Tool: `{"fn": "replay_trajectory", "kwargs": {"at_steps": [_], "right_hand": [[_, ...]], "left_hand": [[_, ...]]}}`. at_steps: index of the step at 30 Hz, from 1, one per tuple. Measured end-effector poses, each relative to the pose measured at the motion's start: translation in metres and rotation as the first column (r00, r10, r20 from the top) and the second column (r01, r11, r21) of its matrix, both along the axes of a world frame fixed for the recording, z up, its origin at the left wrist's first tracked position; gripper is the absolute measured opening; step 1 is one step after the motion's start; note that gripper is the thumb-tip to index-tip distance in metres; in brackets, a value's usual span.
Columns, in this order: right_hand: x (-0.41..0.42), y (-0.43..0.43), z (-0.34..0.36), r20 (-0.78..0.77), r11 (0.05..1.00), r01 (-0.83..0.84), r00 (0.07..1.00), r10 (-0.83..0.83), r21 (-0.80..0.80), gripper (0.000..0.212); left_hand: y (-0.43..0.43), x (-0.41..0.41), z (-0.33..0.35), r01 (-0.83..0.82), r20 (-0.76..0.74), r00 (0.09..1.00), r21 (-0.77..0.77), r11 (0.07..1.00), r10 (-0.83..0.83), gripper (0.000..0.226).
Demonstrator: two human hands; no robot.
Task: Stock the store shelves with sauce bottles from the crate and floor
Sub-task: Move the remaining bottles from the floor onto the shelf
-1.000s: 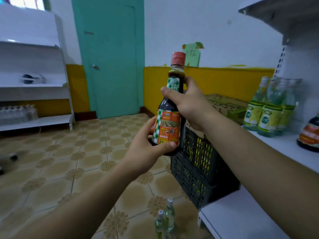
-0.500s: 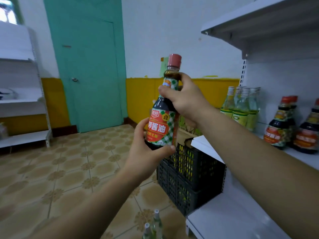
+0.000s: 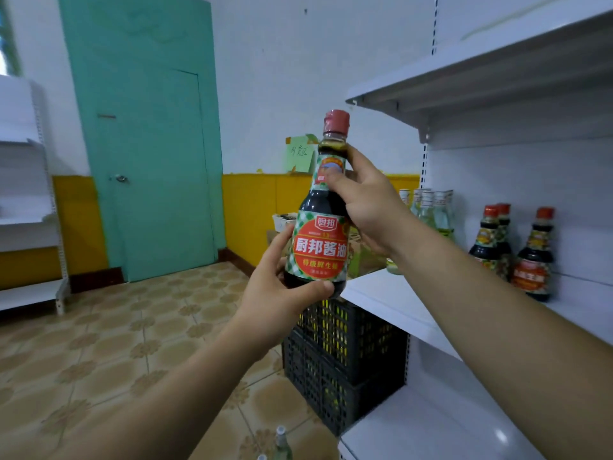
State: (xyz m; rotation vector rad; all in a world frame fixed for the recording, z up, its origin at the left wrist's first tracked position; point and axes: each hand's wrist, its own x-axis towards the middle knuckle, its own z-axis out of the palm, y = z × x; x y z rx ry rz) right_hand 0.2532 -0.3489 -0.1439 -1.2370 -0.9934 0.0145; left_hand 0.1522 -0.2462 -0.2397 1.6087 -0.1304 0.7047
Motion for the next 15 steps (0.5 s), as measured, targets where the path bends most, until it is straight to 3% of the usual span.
{"fn": "replay_trajectory", "kwargs": {"at_steps": [4, 15], "right_hand": [[-0.005, -0.017, 0.000, 0.135, 0.959, 0.157, 0.983, -0.128, -0.236, 0.047], [-0.008, -0.098, -0.019, 0.080, 0.830, 0.503, 0.863, -0.500, -0.239, 0.056]], "left_hand": [[-0.011, 0.002, -0.003, -0.008, 0.032, 0.999, 0.043, 0.999, 0.007, 0.085], [-0.055, 0.040, -0.008, 0.383, -0.121, 0.922, 0.121, 0.916, -0.369, 0.080]]}}
